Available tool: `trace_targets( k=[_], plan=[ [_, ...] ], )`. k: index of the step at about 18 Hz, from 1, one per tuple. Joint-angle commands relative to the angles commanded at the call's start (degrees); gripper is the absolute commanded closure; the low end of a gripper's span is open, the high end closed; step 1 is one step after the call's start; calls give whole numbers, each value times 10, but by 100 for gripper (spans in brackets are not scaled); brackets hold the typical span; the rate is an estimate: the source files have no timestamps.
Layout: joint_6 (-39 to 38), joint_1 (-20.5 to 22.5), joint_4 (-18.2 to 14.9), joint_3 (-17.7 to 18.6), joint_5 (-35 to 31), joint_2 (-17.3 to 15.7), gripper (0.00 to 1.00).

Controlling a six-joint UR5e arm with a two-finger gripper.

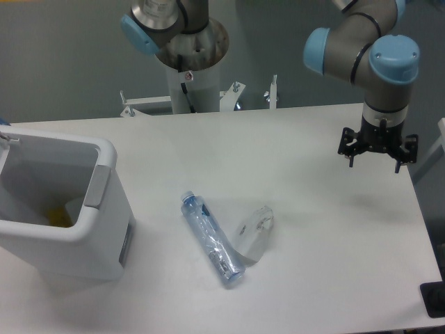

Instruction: Place the trash in the trash can

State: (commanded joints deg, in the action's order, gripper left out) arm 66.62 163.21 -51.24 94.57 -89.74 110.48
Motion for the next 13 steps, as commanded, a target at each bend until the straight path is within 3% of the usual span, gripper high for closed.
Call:
trace_targets(
  k=[6,9,13],
  plan=[
    [0,-3,3,5,3,-1,0],
    [-1,-4,7,25,7,-3,0],
    [-31,-10,35,42,16,3,0]
  ],
)
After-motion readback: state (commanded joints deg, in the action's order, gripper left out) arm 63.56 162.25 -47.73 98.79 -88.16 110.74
